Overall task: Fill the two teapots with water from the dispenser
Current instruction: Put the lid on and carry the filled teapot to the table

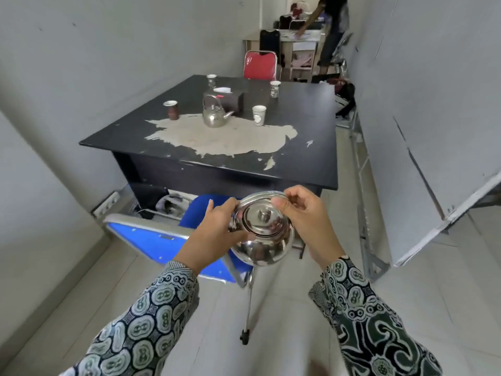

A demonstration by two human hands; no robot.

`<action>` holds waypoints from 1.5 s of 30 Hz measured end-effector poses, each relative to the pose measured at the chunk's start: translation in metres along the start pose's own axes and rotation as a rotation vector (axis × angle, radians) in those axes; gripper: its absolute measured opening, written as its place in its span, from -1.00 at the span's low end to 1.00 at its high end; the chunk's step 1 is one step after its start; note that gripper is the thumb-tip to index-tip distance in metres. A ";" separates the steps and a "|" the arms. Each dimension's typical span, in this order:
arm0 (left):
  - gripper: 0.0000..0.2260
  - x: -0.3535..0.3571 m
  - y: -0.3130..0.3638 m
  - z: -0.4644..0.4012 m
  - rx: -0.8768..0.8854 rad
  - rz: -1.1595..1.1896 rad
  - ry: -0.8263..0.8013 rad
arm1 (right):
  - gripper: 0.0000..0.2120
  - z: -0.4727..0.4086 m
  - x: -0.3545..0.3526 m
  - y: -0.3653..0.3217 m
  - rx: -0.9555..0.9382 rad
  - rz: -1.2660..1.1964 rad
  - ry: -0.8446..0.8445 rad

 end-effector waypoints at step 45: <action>-0.82 0.234 -0.143 -0.740 -0.282 0.622 0.408 | -0.91 -0.803 -0.262 -0.008 -0.044 0.522 -0.819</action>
Point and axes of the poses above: each hand's wrist, its own z-axis away from the middle knuckle, its own x-axis out of the palm, y = z × x, the point moved 6 cm from there along -z, towards the middle knuckle, and after that the axes turned 15 degrees about x, right-handed, at the moved point
